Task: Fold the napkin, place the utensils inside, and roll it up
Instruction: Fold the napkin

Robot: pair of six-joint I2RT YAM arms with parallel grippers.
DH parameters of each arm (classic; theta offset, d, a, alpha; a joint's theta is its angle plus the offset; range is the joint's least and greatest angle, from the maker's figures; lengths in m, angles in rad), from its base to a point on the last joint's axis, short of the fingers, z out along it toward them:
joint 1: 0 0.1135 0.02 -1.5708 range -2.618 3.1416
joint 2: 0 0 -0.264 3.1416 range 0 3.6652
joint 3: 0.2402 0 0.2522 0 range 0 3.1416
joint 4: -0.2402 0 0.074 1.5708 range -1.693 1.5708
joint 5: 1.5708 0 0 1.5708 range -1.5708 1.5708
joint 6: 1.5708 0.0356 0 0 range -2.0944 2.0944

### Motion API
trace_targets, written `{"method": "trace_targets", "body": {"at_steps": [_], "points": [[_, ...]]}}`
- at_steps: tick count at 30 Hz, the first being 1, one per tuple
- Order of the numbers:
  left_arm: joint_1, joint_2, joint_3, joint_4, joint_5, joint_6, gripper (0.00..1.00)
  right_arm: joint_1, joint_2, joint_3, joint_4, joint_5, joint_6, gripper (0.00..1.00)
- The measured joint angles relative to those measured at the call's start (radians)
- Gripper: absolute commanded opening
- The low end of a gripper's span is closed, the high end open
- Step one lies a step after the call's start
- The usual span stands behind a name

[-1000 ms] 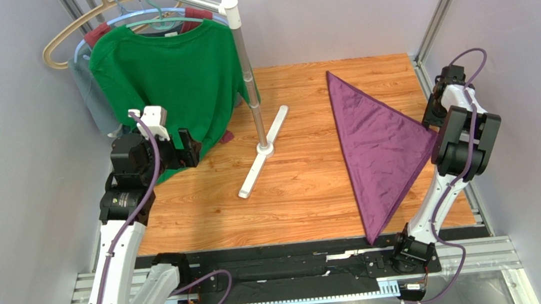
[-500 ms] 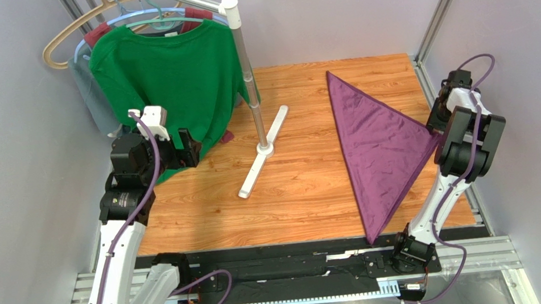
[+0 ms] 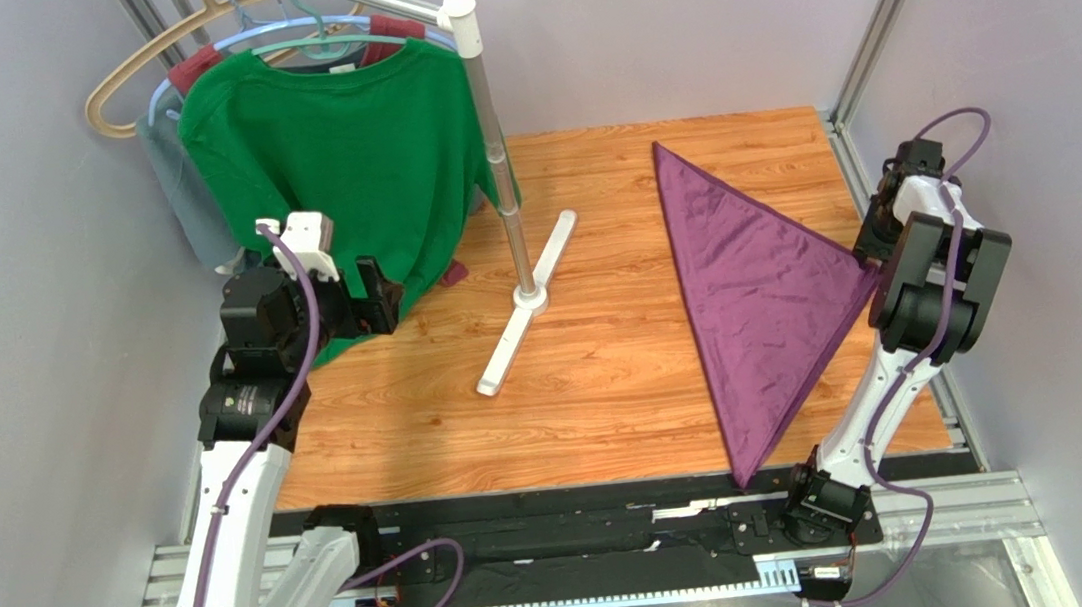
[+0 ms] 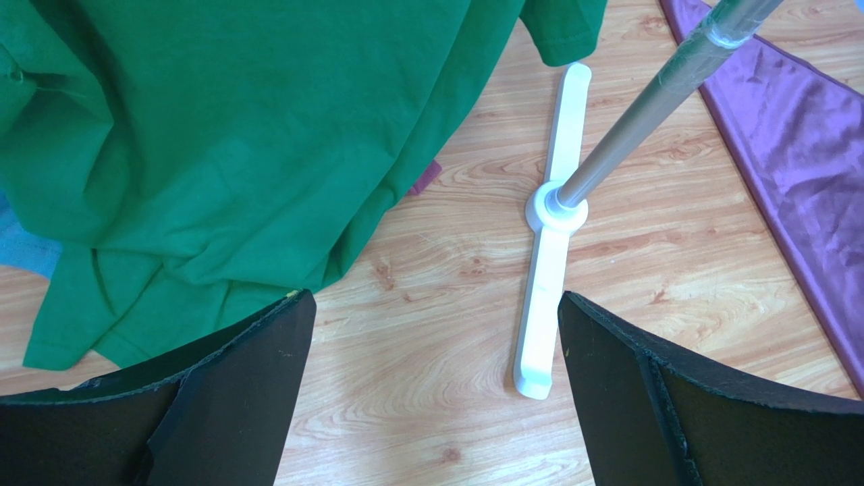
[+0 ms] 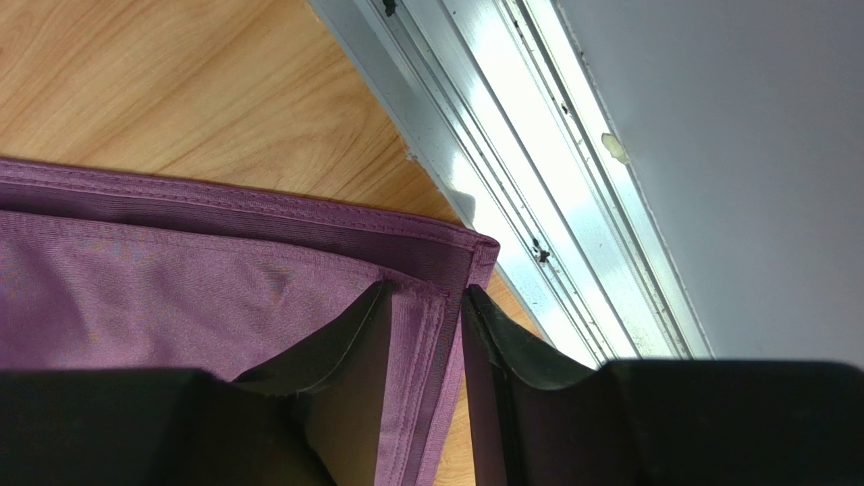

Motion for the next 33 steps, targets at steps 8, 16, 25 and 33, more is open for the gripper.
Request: {"method": "trace_targets", "body": {"at_steps": [8,16,25,33], "points": [[0.0,-0.005,0.0,0.0,0.0,0.0,0.99,-0.004,0.0,0.0,0.002,-0.017,0.01,0.2],[0.0,-0.005,0.0,0.0,0.0,0.0,0.99,-0.005,0.0,0.0,0.002,-0.018,0.014,0.05],[0.0,-0.005,0.0,0.0,0.0,0.0,0.99,-0.005,0.0,-0.002,0.003,-0.02,0.018,0.0],[0.0,-0.004,0.0,0.0,0.0,0.0,0.99,-0.005,0.0,-0.028,0.022,-0.018,0.022,0.0]]}}
